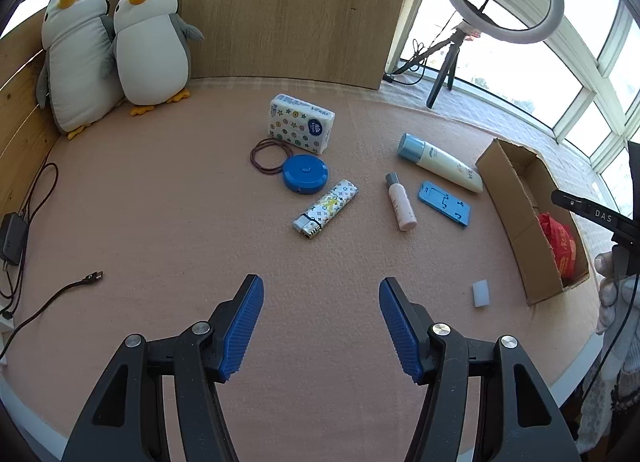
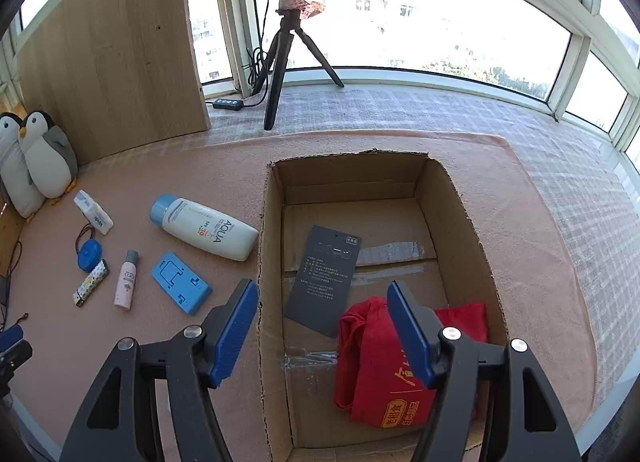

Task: Organize objects
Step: 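Carry the black card into the box and release it beside the bag, then grasp the brown rubber band with the left gripper while the right grasps the white eraser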

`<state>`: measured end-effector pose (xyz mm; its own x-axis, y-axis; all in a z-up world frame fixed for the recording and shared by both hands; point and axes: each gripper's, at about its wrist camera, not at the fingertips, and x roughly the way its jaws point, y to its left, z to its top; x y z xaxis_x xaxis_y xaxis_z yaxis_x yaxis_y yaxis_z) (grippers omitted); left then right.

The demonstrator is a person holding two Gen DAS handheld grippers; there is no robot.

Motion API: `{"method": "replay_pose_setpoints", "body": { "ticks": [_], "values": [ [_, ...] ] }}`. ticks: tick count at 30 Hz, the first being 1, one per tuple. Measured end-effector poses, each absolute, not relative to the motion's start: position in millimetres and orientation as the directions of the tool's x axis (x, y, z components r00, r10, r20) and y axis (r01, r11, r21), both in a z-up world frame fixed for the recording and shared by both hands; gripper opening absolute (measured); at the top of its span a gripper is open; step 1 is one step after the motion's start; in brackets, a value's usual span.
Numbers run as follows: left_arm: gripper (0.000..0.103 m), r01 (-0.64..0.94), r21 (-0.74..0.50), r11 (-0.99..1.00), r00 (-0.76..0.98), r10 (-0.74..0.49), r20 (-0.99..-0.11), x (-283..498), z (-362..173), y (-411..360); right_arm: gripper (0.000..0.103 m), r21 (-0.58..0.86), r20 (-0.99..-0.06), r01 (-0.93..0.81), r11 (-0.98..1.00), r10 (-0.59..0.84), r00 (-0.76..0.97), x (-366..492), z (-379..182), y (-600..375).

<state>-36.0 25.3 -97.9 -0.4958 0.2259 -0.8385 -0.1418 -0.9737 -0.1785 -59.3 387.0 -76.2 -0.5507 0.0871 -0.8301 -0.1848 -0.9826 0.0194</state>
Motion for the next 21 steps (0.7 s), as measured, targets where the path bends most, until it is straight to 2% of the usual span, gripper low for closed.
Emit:
{"method": "replay_pose_setpoints", "body": {
  "ticks": [11, 16, 21],
  "values": [
    [0.064, -0.103, -0.156, -0.982, -0.510, 0.186, -0.840, -49.9, -99.6, -9.1, 0.063, 0.075, -0.825, -0.079, -0.994, -0.017, -0.565, -34.0, -65.0, 318.4],
    [0.064, -0.071, -0.114, -0.991, -0.515, 0.134, -0.847, -78.9, -105.1, -22.7, 0.063, 0.067, -0.836, -0.019, -0.998, -0.046, -0.547, -23.3, -69.5, 279.0],
    [0.064, -0.030, -0.144, -0.989, -0.504, 0.139, -0.852, -122.3, -113.2, -34.3, 0.063, 0.052, -0.848, 0.009, -0.999, -0.049, -0.528, -16.7, -74.4, 254.1]
  ]
}}
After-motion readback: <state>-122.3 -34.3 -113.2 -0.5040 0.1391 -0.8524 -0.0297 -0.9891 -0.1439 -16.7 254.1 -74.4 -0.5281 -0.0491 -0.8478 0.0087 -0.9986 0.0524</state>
